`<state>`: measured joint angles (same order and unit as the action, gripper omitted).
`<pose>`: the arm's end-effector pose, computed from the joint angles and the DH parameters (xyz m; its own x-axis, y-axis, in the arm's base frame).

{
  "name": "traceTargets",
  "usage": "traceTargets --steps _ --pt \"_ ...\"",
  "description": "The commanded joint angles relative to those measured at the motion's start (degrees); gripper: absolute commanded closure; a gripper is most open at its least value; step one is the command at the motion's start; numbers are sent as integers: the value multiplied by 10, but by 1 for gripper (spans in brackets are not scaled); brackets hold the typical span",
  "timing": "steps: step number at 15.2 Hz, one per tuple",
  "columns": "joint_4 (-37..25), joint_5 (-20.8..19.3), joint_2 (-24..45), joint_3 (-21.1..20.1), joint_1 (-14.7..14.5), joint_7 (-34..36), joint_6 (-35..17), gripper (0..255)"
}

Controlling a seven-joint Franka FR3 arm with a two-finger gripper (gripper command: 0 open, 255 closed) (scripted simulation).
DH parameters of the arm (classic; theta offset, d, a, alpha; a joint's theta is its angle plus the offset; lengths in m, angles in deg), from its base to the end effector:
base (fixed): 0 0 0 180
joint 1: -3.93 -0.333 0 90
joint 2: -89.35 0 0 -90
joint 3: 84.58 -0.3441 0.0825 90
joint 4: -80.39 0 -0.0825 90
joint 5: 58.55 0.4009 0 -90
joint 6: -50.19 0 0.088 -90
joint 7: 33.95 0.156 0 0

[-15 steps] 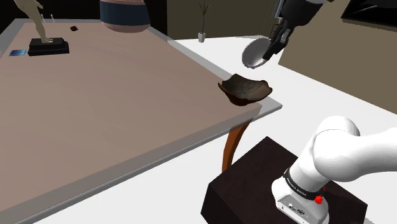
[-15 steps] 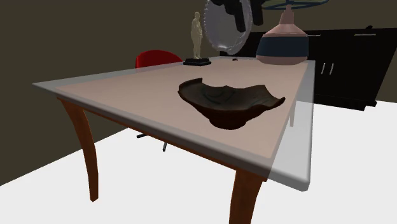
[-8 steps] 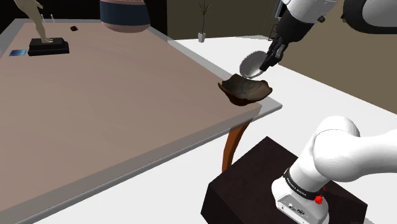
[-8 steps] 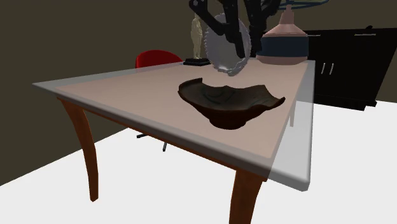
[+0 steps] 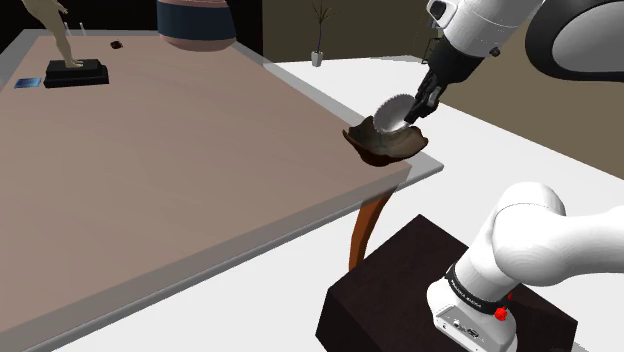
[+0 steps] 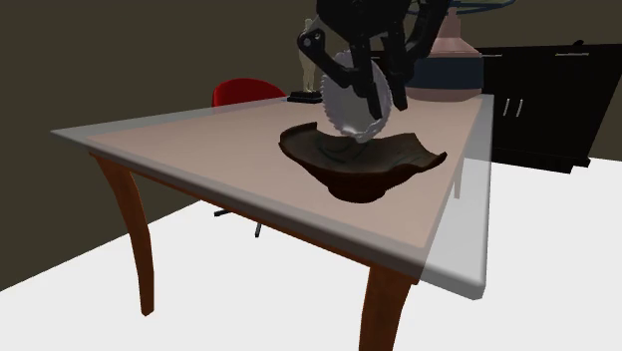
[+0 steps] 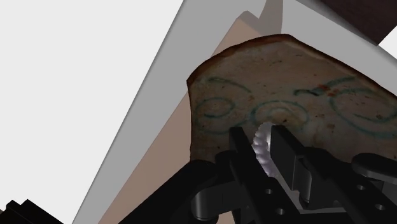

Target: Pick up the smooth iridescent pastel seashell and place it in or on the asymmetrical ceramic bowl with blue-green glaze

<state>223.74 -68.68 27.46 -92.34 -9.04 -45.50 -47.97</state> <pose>0.2373 0.0765 0.5873 0.8341 0.5089 0.2129 0.4252 -0.8390 0.3395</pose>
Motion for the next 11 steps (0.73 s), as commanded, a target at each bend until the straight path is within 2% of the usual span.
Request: traceTargets --steps 1,4,5,10,11 --pt "1 0 0 0 0 0 0 255" --pt "1 0 0 0 0 0 0 255" --pt "1 0 0 0 0 0 0 0" --pt "1 0 0 0 0 0 0 0" --pt "-20 3 2 -4 0 0 18 0"
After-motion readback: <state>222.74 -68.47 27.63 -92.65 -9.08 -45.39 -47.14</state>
